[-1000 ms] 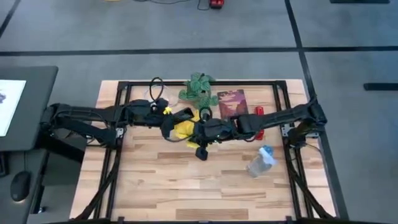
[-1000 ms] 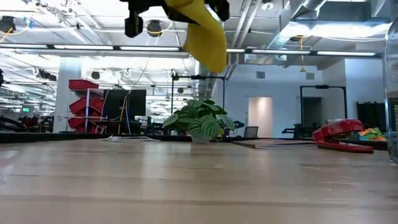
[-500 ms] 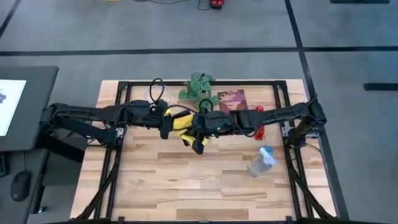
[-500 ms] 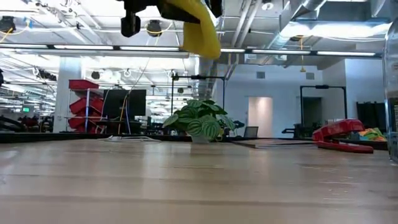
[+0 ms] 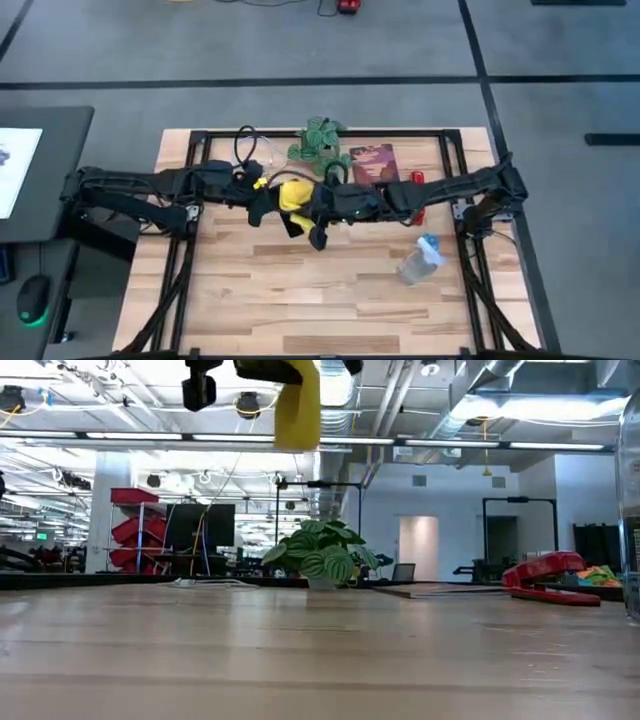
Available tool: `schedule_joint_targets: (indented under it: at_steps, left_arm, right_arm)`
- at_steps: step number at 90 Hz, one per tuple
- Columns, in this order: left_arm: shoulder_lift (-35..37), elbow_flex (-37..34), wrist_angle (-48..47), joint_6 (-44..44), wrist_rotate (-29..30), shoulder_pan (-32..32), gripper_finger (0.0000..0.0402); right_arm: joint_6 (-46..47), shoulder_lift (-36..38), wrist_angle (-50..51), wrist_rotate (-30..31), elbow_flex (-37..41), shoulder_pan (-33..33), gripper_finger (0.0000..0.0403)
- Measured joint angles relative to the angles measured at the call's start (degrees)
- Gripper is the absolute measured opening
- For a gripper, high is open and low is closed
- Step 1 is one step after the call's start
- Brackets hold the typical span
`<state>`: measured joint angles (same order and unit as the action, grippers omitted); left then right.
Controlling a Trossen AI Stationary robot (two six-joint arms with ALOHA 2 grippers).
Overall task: Apply microfiber cloth
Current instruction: Wipe the front of the cellphone with the yellow microfiber cloth
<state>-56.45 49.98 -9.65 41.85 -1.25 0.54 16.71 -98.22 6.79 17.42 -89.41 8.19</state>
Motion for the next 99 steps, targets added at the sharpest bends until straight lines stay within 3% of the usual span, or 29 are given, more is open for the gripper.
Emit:
schedule_joint_targets:
  at_steps: [21, 55, 79, 99]
  left_arm:
    - [-0.56, 0.0, 0.41, -0.4, -0.24, 0.26, 0.0011]
    - [-2.21, -0.11, 5.65, -2.11, -0.89, 0.26, 0.0011]
    - [-2.19, -0.33, 5.92, -2.82, -0.63, 0.22, 0.0011]
    - [-2.76, -0.33, 5.7, -2.59, -1.14, 1.22, 0.0011]
  right_arm:
    - [-0.31, -0.35, -7.11, -3.73, -0.11, -2.51, 0.0]
    - [-0.21, -0.41, -7.44, -8.86, -0.16, -6.2, 0.0]
    - [-3.16, -0.01, 1.4, -9.13, -0.42, -6.25, 0.0]
    - [-7.98, 0.12, 3.04, -11.46, -0.33, -5.52, 0.0]
